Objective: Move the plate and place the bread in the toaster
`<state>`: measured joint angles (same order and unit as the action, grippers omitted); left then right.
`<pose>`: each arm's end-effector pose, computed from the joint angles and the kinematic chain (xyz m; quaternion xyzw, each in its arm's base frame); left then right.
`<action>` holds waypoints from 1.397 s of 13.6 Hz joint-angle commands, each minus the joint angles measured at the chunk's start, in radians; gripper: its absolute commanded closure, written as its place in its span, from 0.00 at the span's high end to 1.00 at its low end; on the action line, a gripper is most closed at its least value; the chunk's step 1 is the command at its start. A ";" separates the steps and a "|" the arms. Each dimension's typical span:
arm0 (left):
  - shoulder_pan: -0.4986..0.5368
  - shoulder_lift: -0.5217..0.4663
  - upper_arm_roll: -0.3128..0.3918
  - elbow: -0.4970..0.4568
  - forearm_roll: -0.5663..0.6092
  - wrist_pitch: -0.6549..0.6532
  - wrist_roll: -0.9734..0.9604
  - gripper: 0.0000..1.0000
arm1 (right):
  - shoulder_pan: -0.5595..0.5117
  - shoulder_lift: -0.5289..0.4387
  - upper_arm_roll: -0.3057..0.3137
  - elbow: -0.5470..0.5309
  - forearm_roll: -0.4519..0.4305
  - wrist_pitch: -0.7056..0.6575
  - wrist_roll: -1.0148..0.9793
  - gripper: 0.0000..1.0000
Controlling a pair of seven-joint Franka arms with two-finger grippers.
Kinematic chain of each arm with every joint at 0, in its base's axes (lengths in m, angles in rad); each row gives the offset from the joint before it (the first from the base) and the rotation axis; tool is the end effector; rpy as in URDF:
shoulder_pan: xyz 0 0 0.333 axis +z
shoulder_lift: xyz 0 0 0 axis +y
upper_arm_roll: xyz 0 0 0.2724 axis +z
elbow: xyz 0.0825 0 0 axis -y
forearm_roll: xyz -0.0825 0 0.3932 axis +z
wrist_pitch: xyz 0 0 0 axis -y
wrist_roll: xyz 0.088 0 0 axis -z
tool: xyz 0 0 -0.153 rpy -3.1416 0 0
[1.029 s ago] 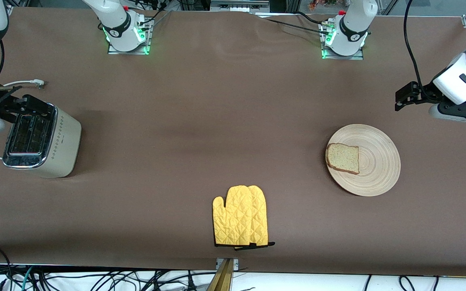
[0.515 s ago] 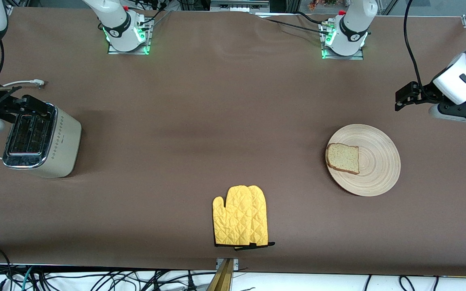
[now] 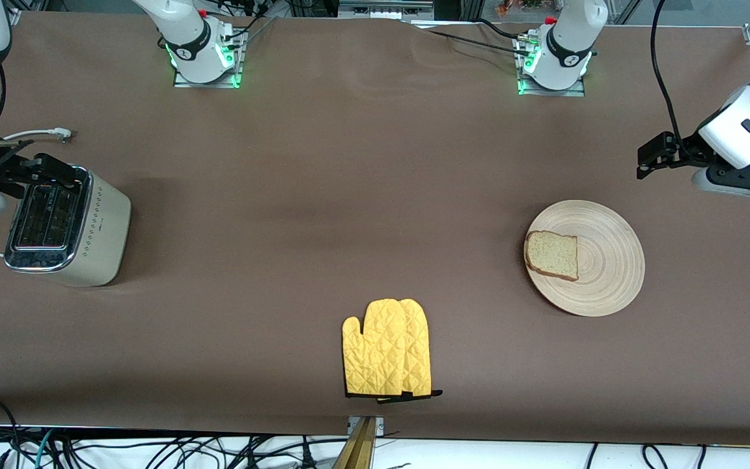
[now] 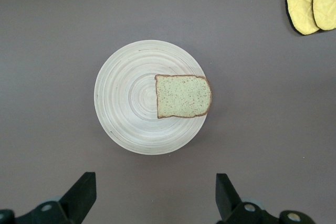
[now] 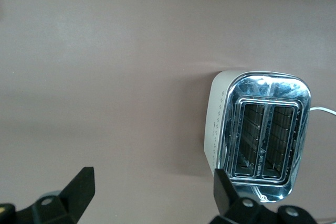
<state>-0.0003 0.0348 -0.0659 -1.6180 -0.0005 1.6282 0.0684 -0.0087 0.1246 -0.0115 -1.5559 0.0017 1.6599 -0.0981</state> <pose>0.5735 -0.0377 0.4973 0.9977 -0.0672 -0.0123 0.0014 0.6003 -0.0116 0.4772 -0.9992 -0.0389 0.0103 0.0007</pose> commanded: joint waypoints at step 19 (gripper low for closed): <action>0.419 0.409 0.003 0.055 -0.395 -0.010 0.294 1.00 | -0.004 0.012 0.002 0.025 -0.008 -0.009 0.011 1.00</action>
<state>0.3884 0.3392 -0.0512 -1.6130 -0.3456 1.6305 0.2523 -0.0088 0.1256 -0.0134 -1.5559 0.0017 1.6599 -0.0980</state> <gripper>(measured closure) 0.000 0.000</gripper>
